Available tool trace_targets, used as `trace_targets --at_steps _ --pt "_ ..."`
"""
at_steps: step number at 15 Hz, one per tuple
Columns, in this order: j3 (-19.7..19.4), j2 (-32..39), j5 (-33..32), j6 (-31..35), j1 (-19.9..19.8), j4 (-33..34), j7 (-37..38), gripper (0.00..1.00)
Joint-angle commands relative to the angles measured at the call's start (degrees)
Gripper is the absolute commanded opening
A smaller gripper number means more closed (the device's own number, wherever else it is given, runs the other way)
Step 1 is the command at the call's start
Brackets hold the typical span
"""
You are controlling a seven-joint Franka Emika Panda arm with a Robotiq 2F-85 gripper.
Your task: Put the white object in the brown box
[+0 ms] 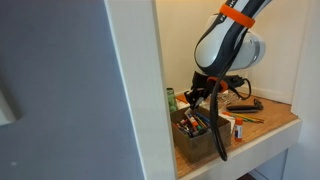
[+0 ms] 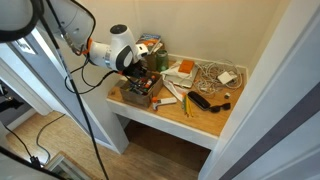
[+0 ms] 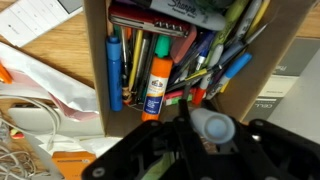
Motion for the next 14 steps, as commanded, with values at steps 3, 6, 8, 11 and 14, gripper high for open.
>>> trace_targets --at_steps 3,6,8,11,14 --pt "-2.72 1.55 -5.38 8.03 2.15 -3.02 3.36 0.05" --pt "-2.76 2.43 -5.78 8.26 2.38 -3.22 2.89 0.44" --pt "-1.56 1.95 -5.19 6.75 1.85 -3.09 2.01 0.51" --pt "0.54 -0.49 -4.36 4.08 0.97 -2.95 0.67 0.74" --pt "5.07 -5.28 -0.67 -2.86 -2.03 -2.46 -2.65 0.95"
